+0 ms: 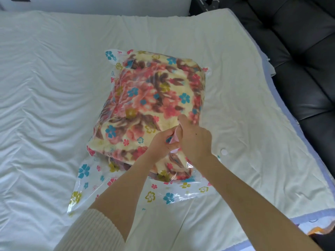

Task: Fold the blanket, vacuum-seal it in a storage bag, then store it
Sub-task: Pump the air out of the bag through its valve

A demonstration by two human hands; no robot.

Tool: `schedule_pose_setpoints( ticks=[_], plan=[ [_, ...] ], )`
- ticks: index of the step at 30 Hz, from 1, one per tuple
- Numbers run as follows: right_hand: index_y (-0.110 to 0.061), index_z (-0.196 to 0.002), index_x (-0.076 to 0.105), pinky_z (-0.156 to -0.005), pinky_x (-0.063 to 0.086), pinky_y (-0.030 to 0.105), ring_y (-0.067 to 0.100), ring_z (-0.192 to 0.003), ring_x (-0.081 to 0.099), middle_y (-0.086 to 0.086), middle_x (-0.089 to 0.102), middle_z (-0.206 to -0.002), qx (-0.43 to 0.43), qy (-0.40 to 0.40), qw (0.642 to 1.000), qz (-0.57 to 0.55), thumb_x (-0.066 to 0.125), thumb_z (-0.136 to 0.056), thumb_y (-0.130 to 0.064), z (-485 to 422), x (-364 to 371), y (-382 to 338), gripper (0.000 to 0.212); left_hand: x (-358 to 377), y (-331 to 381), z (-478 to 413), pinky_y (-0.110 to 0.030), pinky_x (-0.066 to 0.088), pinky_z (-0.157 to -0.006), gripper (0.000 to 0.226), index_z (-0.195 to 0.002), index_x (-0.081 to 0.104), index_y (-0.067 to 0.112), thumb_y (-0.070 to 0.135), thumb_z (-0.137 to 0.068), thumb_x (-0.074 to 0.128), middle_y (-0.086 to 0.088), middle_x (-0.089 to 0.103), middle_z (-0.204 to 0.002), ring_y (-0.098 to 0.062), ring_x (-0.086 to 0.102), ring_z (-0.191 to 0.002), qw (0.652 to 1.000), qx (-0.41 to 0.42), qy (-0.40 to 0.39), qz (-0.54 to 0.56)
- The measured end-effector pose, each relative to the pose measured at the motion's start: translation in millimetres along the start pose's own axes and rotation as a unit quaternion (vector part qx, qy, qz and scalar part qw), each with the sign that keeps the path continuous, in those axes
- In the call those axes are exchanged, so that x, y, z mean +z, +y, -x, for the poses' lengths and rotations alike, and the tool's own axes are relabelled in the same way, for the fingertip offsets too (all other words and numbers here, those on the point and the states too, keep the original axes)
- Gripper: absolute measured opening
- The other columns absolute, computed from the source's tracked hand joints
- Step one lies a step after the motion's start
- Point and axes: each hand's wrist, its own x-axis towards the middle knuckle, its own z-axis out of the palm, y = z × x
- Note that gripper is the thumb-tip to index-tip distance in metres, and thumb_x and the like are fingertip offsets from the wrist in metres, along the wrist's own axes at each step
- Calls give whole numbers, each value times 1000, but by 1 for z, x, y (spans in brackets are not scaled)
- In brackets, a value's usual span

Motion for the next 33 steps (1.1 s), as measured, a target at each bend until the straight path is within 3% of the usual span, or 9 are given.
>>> schedule_pose_setpoints(
  ticks=[3, 5, 7, 10, 12, 19, 24, 29, 33],
  plan=[
    [-16, -97, 64, -47, 25, 24, 25, -45, 44, 0, 44, -48, -53, 25, 998, -17, 52, -87, -21, -18, -42, -2, 17, -1, 3, -4, 0, 37, -74, 30, -107, 66, 11, 10, -78, 73, 20, 66, -93, 17, 56, -82, 1000, 6, 1, 19],
    [-19, -102, 65, -51, 37, 31, 28, -51, 47, 5, 58, -59, -65, 118, 989, -55, 44, -91, -26, -32, -78, -8, 25, -3, 2, -10, 0, 37, -78, 42, -119, 63, 14, 17, -79, 74, 17, 66, -103, 13, 56, -91, 1000, 12, 2, 14],
    [-17, -96, 68, -47, 37, 28, 23, -45, 44, 2, 53, -53, -21, 192, 976, -99, 46, -87, -21, -28, -67, -3, 24, -2, 1, -11, 0, 38, -77, 43, -119, 63, 12, 17, -78, 74, 18, 65, -100, 14, 56, -89, 1000, 11, -1, 7],
    [-12, -97, 68, -41, 35, 23, 21, -40, 39, 0, 41, -47, -1, 49, 994, -94, 50, -81, -9, 4, 4, 1, 24, 1, -2, -5, -2, 38, -68, 26, -104, 66, 8, 7, -78, 72, 24, 61, -82, 17, 55, -74, 1000, 8, 6, -6],
    [-12, -91, 66, -38, 22, 19, 20, -37, 33, -2, 34, -45, 16, 0, 999, -46, 54, -79, -7, 2, 14, 6, 18, 2, -1, -3, -2, 37, -68, 24, -100, 64, 13, 5, -79, 71, 25, 60, -82, 18, 55, -74, 1000, 6, 6, -3],
    [-15, -96, 67, -48, 35, 28, 26, -43, 43, 4, 52, -51, -41, 172, 981, -83, 51, -84, -18, -32, -68, -6, 21, -2, 2, -10, -1, 39, -80, 43, -121, 61, 13, 15, -79, 73, 21, 63, -100, 17, 55, -90, 1000, 2, 5, 11],
    [-12, -96, 62, -41, 17, 20, 17, -40, 28, -9, 23, -45, 4, -33, 998, -57, 42, -84, -11, 6, 36, 15, 23, -1, 8, -3, -3, 36, -63, 20, -100, 64, 9, 6, -80, 70, 25, 58, -74, 13, 55, -69, 999, 5, -6, -40],
    [-11, -101, 59, -46, 31, 26, 24, -45, 43, 1, 42, -50, 17, -10, 997, -75, 37, -89, -18, -2, 35, 29, 26, 5, 30, -1, -5, 38, -61, 44, -117, 56, 29, 16, -76, 68, 24, 59, -74, 8, 55, -67, 998, 8, -37, -59],
    [-15, -111, 53, -55, 38, 29, 25, -58, 53, 0, 52, -62, 11, -82, 992, -93, 42, -98, -24, 9, 26, 25, 19, 12, 32, 3, -12, 32, -52, 21, -70, 43, 36, 22, -72, 59, 14, 50, -55, -1, 48, -53, 995, 44, 27, -80]
  ],
)
